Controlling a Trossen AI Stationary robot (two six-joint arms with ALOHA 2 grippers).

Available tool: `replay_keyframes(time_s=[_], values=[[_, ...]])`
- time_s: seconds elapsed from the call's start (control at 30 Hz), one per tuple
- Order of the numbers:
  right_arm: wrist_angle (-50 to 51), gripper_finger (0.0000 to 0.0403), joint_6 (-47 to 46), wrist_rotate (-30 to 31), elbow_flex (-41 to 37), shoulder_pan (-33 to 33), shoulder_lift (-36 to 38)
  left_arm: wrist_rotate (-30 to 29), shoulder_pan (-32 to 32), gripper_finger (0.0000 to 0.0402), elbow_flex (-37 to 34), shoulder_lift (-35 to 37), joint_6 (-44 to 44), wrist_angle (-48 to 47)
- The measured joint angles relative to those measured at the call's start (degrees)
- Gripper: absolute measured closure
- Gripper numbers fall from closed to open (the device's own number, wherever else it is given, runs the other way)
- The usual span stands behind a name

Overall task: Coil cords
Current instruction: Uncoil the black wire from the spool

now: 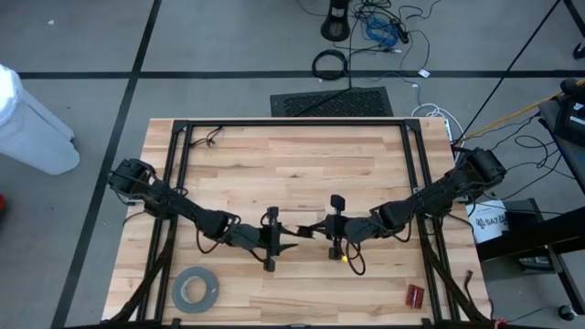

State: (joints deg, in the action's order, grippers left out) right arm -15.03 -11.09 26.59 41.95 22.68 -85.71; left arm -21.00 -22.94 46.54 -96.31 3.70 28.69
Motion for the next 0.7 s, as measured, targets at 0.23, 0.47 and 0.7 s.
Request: replay_keyframes(time_s=[0.23,0.47,0.7], values=[[-0.1,0.0402,-0.2,0.0,0.0,0.0,0.0,-0.8,0.2,0.0288,0.0,0.0,0.1,0.4],[-0.1,0.0402,-0.3,0.1,0.0,0.0,0.0,-2.8,0.2,0.0383,0.0,0.0,1.1,0.6],[-0.2,0.0402,0.0,0.1,0.0,0.0,0.0,-2.8,0.2,0.0397,0.0,0.0,1.2,0.8]])
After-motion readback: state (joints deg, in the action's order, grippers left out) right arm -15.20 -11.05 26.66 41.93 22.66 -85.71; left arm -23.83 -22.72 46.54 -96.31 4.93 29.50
